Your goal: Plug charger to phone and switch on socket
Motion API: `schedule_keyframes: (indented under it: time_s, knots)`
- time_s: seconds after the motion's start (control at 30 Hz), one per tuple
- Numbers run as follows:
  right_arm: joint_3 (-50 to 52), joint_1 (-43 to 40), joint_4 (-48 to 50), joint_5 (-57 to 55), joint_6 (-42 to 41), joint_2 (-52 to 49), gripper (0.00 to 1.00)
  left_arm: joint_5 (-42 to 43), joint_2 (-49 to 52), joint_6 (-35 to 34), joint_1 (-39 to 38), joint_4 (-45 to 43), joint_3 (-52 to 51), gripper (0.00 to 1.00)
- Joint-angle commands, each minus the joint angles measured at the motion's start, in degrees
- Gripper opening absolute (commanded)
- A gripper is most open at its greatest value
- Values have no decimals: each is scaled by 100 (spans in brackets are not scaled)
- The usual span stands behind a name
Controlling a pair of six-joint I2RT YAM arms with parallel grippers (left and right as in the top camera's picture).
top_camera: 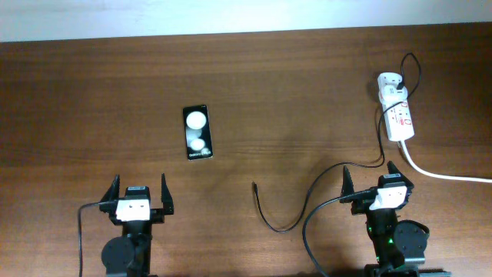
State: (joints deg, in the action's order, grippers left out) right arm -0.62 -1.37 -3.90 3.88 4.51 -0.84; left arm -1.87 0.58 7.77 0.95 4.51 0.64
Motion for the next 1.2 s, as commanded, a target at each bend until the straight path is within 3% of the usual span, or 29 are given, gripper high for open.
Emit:
schedule_keyframes:
  time_s: [0.0,1.1,1.17]
  knots:
    - [31,61,-39,-72,-4,63,99,63,-28,94,35,31,-11,99]
    - [31,61,-42,-72,-4,63,99,109,-24,-87,35,33,-7,99]
    - [31,61,-42,-72,-4,63,99,107,9,-87,35,337,199,99]
